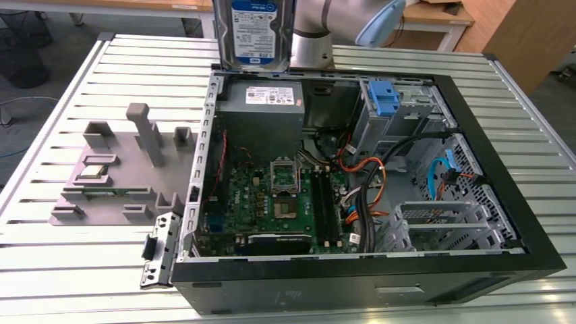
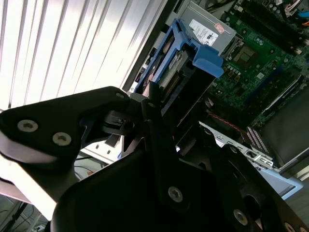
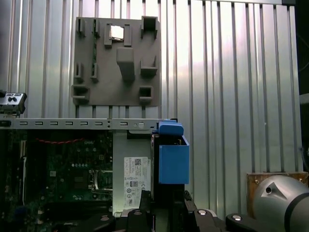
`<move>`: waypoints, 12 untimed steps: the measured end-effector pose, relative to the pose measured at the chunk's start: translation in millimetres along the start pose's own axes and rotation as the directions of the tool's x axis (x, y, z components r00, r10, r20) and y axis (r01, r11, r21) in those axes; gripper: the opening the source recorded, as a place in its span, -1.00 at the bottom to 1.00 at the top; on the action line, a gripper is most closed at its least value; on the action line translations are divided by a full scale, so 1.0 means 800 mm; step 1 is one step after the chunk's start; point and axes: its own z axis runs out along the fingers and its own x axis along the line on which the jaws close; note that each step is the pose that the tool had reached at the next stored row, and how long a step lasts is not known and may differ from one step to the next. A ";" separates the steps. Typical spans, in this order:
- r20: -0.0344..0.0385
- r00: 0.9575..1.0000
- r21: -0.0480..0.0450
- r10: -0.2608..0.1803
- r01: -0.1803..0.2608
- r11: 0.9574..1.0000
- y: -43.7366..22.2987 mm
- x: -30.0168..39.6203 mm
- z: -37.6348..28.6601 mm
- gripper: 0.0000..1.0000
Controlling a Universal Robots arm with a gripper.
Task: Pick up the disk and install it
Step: 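Pick up the disk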
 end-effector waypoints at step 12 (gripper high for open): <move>0.000 1.000 -0.001 0.001 -0.001 1.000 -0.0195 0.0107 -0.0016 -0.30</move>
